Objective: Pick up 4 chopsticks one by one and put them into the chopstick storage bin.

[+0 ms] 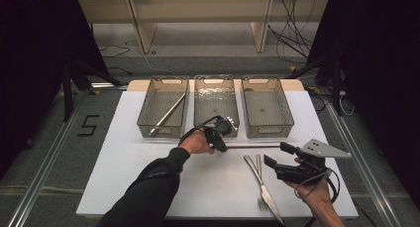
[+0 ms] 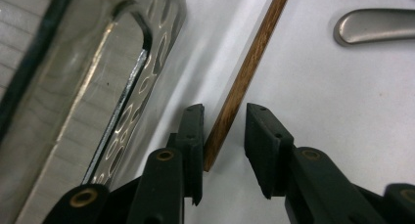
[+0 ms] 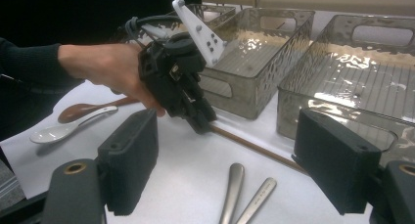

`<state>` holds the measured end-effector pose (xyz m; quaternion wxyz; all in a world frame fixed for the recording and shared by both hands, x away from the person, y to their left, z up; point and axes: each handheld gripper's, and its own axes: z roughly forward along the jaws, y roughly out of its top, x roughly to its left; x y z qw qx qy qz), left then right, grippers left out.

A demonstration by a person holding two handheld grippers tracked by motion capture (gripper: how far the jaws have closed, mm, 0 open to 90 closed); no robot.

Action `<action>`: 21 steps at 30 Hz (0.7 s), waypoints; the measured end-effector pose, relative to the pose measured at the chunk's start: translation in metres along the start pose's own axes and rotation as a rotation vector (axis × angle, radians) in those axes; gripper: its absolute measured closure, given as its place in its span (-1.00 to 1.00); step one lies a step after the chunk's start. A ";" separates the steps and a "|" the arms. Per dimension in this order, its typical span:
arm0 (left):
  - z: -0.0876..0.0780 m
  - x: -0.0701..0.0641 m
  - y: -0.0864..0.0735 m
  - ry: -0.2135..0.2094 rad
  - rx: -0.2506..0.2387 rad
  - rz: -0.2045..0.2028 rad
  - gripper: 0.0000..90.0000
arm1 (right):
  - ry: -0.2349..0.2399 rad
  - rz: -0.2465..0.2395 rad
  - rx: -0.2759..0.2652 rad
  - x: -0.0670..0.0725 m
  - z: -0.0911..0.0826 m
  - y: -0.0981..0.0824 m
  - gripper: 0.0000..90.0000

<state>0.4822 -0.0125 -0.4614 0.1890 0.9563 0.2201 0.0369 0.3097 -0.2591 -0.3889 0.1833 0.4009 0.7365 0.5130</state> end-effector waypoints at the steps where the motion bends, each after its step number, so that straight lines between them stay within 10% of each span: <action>1: 0.000 -0.001 0.000 -0.002 0.001 0.003 0.55 | 0.000 -0.001 0.000 0.000 0.000 0.000 -0.43; 21: -0.002 -0.012 -0.002 -0.055 0.022 0.161 0.86 | -0.004 -0.003 0.004 0.000 0.000 0.000 -0.43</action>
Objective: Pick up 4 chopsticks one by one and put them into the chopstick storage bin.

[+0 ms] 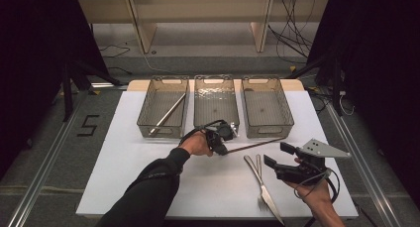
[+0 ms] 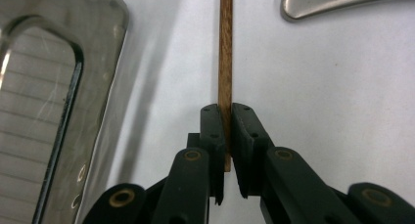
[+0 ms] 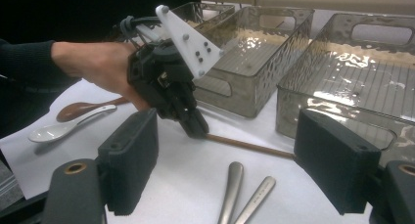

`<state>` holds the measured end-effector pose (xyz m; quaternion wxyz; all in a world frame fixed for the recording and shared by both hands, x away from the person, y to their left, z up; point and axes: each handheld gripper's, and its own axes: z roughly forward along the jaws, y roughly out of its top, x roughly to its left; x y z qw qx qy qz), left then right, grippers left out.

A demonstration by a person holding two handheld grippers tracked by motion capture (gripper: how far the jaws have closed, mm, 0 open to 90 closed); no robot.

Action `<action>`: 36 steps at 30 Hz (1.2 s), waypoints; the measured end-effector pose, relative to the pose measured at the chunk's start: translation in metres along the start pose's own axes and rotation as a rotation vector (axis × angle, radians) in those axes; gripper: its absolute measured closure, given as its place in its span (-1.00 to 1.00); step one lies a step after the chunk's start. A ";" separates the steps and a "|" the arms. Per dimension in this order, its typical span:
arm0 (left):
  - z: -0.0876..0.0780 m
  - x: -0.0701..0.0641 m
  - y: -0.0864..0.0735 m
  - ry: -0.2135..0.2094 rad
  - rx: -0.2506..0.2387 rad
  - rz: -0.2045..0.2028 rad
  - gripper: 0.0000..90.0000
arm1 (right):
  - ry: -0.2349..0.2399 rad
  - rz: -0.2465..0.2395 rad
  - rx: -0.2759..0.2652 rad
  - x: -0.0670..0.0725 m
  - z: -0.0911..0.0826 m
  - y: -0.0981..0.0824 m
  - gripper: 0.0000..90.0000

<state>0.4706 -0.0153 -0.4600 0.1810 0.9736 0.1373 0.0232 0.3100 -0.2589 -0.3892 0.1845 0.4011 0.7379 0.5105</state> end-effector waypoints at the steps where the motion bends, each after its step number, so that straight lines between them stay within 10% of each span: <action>1: 0.000 0.000 0.000 -0.009 -0.003 -0.002 0.86 | 0.000 0.001 0.001 0.000 0.000 0.000 -0.43; 36: -0.070 -0.015 -0.036 -0.007 -0.183 -0.060 0.86 | 0.001 -0.002 -0.007 0.001 0.000 0.000 -0.44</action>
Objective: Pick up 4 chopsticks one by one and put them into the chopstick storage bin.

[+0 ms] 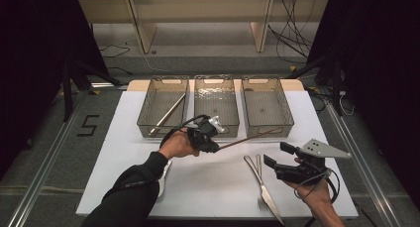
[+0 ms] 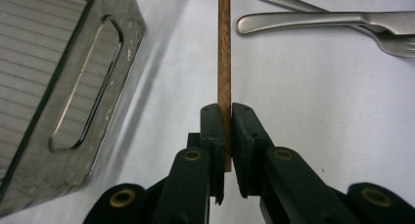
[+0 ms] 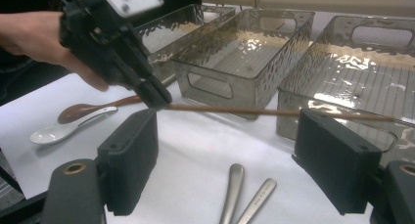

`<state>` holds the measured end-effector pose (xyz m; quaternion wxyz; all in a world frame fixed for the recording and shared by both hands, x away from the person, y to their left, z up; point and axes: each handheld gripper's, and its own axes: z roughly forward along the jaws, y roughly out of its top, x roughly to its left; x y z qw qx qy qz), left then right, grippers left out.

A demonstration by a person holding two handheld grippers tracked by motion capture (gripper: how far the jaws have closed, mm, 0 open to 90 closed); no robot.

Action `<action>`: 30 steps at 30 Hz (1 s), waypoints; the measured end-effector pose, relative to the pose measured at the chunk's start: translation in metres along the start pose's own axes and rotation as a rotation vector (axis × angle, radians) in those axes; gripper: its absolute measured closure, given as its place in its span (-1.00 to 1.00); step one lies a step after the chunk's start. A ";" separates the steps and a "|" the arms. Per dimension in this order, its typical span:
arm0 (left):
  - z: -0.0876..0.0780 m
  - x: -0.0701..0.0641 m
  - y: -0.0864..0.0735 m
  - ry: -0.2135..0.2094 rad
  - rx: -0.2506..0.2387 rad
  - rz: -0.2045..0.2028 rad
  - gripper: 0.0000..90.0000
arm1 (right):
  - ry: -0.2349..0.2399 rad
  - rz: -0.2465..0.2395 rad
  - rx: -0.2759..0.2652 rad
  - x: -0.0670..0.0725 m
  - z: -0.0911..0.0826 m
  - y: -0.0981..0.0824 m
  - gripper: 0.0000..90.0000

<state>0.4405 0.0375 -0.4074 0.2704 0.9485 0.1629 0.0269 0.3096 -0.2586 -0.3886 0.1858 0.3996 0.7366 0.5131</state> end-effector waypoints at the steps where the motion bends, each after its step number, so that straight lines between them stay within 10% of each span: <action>1: -0.002 0.000 -0.001 0.003 -0.007 -0.008 0.86 | 0.001 0.001 0.000 0.000 0.000 0.000 -0.44; 17: -0.039 0.009 -0.018 0.043 -0.076 -0.059 0.86 | -0.004 0.005 0.002 -0.001 0.000 0.000 -0.44; 30: -0.075 0.040 -0.041 0.103 -0.174 -0.189 0.86 | -0.004 0.006 0.004 -0.002 0.001 0.000 -0.44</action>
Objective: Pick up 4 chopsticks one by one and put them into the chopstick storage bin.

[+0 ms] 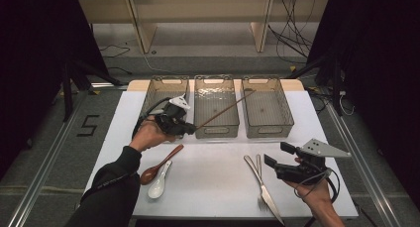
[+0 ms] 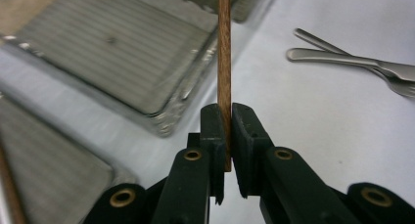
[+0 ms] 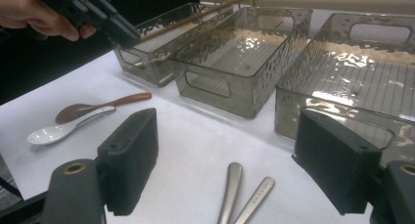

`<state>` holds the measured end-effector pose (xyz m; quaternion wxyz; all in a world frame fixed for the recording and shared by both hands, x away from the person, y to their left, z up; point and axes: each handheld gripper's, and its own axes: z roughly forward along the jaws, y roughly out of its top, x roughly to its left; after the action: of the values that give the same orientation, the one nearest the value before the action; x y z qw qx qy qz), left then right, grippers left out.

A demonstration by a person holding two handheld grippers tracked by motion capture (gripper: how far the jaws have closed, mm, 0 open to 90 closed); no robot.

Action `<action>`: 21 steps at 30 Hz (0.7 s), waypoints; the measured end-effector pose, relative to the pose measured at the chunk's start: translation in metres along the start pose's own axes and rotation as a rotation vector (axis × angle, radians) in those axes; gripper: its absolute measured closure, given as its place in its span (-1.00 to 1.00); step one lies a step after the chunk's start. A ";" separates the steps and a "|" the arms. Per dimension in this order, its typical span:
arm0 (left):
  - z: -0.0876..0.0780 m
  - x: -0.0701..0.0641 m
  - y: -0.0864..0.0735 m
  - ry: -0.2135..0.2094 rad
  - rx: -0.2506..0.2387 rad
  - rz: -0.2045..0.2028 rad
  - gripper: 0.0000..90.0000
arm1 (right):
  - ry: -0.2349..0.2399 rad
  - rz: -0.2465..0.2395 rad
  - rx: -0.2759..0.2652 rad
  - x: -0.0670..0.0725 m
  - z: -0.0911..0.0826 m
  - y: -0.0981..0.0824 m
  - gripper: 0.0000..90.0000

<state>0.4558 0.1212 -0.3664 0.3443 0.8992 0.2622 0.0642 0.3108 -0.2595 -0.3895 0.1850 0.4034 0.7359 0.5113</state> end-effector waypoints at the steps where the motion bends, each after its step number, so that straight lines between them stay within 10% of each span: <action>1: -0.002 0.003 -0.002 0.006 -0.008 -0.010 0.86 | -0.001 -0.001 0.000 0.000 0.000 0.000 -0.44; 21: -0.032 0.063 -0.039 0.168 -0.044 -0.234 0.86 | 0.001 -0.003 0.000 0.001 -0.001 0.000 -0.44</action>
<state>0.4837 0.1966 -0.3720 0.3461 0.8461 0.3918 0.1042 0.3098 -0.2588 -0.3887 0.1854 0.4020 0.7366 0.5112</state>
